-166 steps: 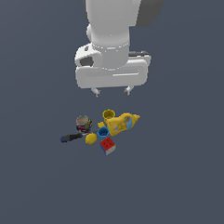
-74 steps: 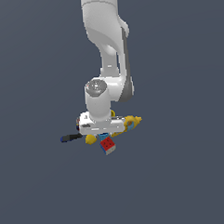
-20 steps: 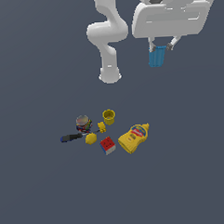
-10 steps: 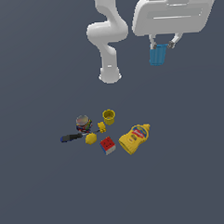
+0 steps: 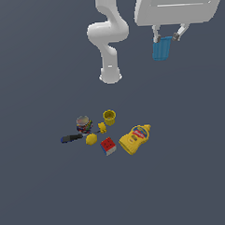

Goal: Pick up a designated object from a clutter of objects.

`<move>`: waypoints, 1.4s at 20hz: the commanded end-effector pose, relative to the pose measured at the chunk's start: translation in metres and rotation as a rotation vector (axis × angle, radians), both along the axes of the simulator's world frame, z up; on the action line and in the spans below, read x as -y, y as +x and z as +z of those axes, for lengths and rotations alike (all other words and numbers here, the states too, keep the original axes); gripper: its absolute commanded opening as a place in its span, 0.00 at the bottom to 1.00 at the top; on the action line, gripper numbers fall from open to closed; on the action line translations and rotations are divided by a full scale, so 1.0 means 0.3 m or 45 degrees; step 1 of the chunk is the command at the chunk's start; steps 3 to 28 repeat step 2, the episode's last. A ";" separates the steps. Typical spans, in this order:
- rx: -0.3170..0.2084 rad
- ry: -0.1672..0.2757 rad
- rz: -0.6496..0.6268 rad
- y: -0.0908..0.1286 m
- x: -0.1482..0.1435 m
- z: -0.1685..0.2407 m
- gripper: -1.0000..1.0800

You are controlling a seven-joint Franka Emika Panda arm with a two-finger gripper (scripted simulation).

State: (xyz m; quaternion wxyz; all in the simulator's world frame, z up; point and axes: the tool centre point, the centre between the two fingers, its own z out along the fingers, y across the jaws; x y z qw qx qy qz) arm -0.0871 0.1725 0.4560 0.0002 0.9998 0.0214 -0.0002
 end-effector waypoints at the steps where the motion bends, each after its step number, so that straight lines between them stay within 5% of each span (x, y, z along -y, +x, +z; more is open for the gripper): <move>1: 0.001 0.000 0.000 0.005 0.000 0.011 0.00; 28: 0.001 0.000 0.000 0.005 -0.001 0.011 0.00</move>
